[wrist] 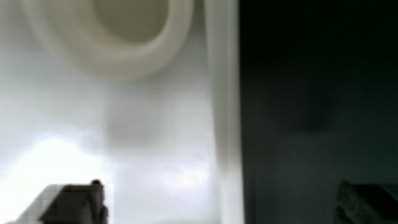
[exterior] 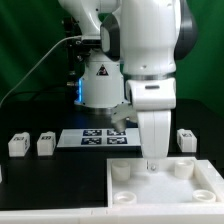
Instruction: Assemble one leg
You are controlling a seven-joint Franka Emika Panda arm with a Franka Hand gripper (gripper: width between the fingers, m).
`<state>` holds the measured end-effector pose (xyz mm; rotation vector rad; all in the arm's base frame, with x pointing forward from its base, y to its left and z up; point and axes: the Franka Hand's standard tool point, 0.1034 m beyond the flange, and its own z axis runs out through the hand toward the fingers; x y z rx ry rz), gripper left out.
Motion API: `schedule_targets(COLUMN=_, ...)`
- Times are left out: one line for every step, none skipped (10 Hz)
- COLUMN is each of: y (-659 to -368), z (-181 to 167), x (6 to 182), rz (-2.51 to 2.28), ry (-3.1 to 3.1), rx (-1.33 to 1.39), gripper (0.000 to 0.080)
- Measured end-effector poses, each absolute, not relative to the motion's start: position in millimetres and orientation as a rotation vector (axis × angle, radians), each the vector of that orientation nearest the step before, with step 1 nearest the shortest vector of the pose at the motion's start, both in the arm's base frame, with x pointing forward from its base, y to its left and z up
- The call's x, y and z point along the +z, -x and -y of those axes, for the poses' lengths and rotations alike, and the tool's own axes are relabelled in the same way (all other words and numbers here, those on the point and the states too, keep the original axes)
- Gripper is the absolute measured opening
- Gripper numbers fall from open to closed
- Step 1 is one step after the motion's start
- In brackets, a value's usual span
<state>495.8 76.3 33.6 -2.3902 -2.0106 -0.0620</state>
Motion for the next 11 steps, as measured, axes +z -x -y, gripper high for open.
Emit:
schedule_targets(y=-492, z=-88, x=42.4, rz=1.963, ry=2.434, rx=-0.067, gripper=0.0649)
schedule_targets(y=-487, z=-99, x=46.6, rz=1.850, ry=2.520, rx=-0.072, gripper=0.0649)
schedule_targets(y=-483, z=-113, x=51.4, rz=1.601, ry=2.675, rx=-0.080, gripper=0.0649)
schedule_targets(y=-481, z=-126, x=54.1, rz=1.395, ry=2.776, rx=-0.084, gripper=0.0649)
schedule_targets(y=-478, z=-137, x=53.6, rz=1.162, ry=2.866, rx=-0.080, gripper=0.0649)
schedule_targets(y=-477, z=-140, x=52.0, rz=0.956, ry=2.919, rx=-0.072, gripper=0.0649)
schedule_targets(y=-478, z=-135, x=51.1, rz=0.839, ry=2.940, rx=-0.087, gripper=0.0649)
schedule_targets(y=-478, z=-138, x=51.1, rz=0.667, ry=2.978, rx=-0.079, gripper=0.0649)
schedule_targets(y=-477, z=-140, x=51.1, rz=0.534, ry=2.998, rx=-0.072, gripper=0.0649)
schedule_targets(y=-477, z=-140, x=51.0, rz=0.446, ry=3.010, rx=-0.067, gripper=0.0649)
schedule_targets(y=-476, z=-142, x=50.9, rz=0.256, ry=3.023, rx=-0.055, gripper=0.0649)
